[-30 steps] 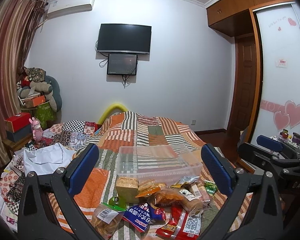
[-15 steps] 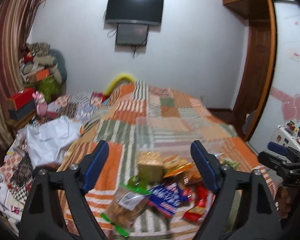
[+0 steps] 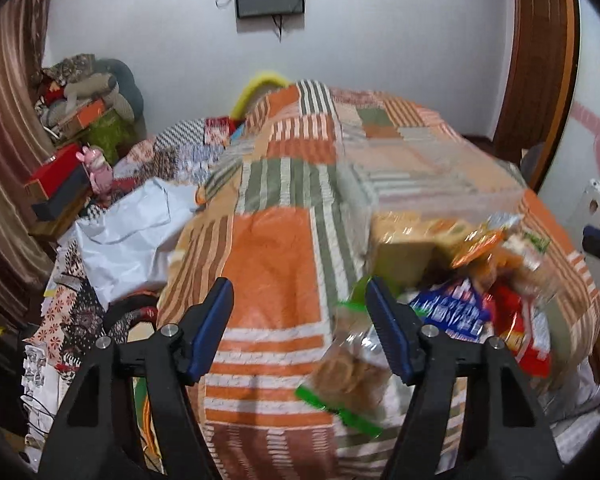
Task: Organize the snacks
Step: 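Move left tool to the clear biscuit bag while right tool approaches the biscuit roll, then grasp the clear round-biscuit bag with left tool while right tool grasps the white-label biscuit roll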
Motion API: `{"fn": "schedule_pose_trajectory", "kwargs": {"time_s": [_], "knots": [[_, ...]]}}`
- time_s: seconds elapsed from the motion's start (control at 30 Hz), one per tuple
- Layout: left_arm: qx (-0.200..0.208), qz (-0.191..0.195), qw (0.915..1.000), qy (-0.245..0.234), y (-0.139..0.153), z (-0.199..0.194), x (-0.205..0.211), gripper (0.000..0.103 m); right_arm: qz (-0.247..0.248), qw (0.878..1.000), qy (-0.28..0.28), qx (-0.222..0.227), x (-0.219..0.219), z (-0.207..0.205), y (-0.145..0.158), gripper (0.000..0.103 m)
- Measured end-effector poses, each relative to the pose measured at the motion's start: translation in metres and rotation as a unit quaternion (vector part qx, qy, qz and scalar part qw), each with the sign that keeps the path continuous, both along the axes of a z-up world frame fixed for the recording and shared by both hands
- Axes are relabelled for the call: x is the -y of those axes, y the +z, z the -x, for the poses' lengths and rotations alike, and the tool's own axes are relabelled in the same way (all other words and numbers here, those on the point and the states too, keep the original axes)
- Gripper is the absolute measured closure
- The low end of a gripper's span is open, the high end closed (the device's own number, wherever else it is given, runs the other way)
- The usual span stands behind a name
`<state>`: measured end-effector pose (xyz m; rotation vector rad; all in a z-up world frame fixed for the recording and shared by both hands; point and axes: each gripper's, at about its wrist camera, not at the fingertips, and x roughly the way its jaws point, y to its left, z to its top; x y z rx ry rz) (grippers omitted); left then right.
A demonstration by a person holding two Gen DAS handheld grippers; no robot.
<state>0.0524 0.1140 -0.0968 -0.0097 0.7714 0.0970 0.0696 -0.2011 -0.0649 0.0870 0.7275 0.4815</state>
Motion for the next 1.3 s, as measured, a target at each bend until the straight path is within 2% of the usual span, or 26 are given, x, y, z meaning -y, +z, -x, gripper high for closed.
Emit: {"fn": "schedule_pose_trajectory", "kwargs": {"time_s": [0.13,0.27,0.4,0.7,0.87,0.97,1.1,1.3], "knots": [[-0.032,0.020,0.9990,-0.025,-0.018,0.000,-0.002,0.035,0.011,1.000,0.009,-0.017,-0.009,-0.008,-0.010,0.032],[-0.047,0.045,0.9968,-0.045,-0.034,0.000,0.003,0.035,0.022,0.999,0.020,-0.042,-0.018,-0.018,-0.023,0.043],[-0.060,0.075,0.9940,-0.053,-0.043,-0.002,0.006,0.035,0.026,0.997,0.028,-0.060,-0.022,-0.023,-0.031,0.044],[-0.096,0.107,0.9866,-0.077,-0.071,-0.009,0.014,0.035,0.029,0.996,0.047,-0.069,-0.031,-0.023,-0.035,0.046],[-0.103,0.096,0.9874,-0.071,-0.083,-0.014,0.019,0.034,0.037,0.994,0.065,-0.083,-0.042,-0.027,-0.041,0.046],[-0.111,0.102,0.9866,-0.063,-0.091,-0.019,0.017,0.034,0.055,0.993,0.067,-0.078,-0.048,-0.027,-0.044,0.046],[-0.102,0.109,0.9874,-0.055,-0.093,-0.021,0.016,0.034,0.067,0.993,0.066,-0.077,-0.053,-0.030,-0.046,0.045],[-0.086,0.093,0.9906,-0.052,-0.094,-0.020,0.019,0.035,0.106,0.991,0.054,-0.068,-0.063,-0.035,-0.055,0.046]]}}
